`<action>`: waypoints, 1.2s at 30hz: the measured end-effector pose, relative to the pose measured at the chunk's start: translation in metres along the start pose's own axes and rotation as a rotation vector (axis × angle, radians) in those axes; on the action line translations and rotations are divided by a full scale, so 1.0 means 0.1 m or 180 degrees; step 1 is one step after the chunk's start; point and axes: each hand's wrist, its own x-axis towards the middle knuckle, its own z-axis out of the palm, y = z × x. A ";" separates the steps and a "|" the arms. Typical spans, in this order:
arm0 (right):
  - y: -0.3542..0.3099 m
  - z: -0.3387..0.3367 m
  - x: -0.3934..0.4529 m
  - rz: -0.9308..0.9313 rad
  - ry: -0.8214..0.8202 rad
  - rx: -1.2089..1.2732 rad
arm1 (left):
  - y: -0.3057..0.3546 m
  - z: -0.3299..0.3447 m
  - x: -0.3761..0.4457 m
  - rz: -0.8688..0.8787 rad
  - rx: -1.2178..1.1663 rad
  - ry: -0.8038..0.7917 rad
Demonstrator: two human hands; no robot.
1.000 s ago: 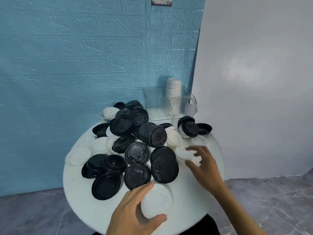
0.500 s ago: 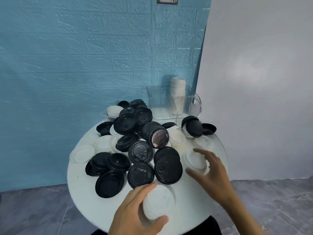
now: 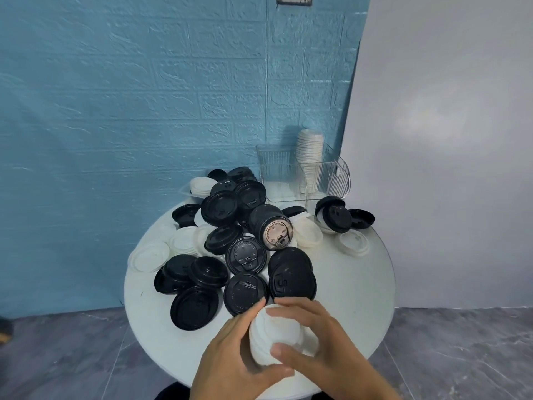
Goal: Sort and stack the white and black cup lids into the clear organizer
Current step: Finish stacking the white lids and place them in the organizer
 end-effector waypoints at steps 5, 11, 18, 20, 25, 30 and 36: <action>0.00 -0.04 0.03 0.0067 -0.0036 -0.0099 | -0.02 0.03 0.01 0.0075 0.0004 0.0004; 0.07 -0.01 0.02 0.0130 -0.0132 0.0011 | -0.01 0.06 0.00 0.0231 0.0042 0.0189; 0.08 -0.15 0.13 -0.0104 0.0001 -0.0109 | 0.03 0.04 0.00 0.0292 0.0067 0.0194; 0.11 -0.24 0.26 -0.0088 0.0709 -0.0021 | 0.03 0.04 0.00 0.0265 0.0088 0.0208; 0.21 -0.24 0.68 0.0200 0.0740 -0.1130 | -0.01 0.04 0.01 0.0186 0.0091 0.0121; 0.32 -0.16 0.75 0.0271 0.0431 -0.1499 | 0.00 0.03 0.02 0.0222 0.0112 0.0161; 0.50 -0.38 0.49 0.0593 0.0252 -0.1758 | -0.04 0.05 0.02 0.0102 0.0166 0.0116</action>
